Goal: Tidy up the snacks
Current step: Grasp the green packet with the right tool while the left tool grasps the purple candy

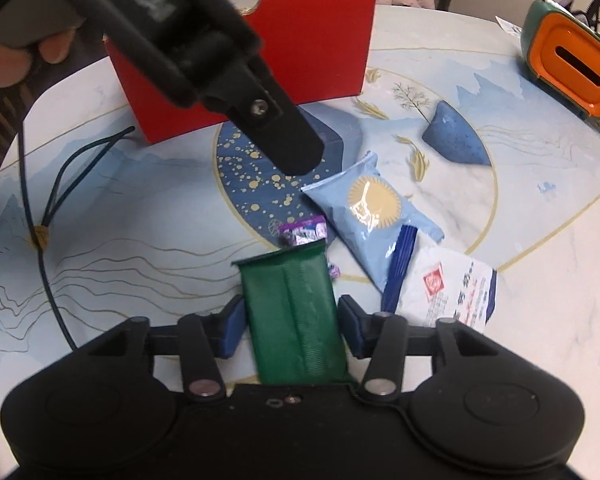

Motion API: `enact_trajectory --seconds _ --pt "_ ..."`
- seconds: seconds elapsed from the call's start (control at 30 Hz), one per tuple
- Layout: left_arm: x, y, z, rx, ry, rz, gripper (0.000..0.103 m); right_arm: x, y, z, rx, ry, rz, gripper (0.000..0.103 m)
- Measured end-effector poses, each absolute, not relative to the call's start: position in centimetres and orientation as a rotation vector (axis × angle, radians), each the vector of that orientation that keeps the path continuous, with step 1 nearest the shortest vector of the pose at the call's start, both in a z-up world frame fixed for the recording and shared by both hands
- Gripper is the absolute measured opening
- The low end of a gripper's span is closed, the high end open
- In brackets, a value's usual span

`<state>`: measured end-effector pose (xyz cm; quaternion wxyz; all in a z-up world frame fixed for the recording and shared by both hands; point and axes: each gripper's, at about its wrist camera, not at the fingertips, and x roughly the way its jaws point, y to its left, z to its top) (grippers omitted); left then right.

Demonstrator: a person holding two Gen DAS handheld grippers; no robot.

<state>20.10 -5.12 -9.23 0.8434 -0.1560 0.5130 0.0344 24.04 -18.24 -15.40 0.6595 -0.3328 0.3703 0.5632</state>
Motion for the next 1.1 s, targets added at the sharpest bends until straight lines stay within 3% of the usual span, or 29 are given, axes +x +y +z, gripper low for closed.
enact_trajectory --seconds 0.53,0.73,0.97,1.1 --pt "21.7 -9.9 -14.3 -0.177 1.13 0.036 0.075 22.0 -24.8 -14.9 -0.58 0.898 1.162 0.045" --pt "21.9 -10.6 -15.1 -0.137 1.127 0.034 0.059 21.9 -26.0 -15.0 -0.546 0.908 1.138 0.045" --pt "21.6 -11.2 -15.0 -0.106 1.11 0.039 0.029 22.2 -26.4 -15.0 -0.53 0.909 1.114 0.045" --pt "21.4 -11.2 -14.9 -0.097 1.1 0.039 0.024 22.2 -26.5 -14.9 -0.5 0.918 1.087 0.045"
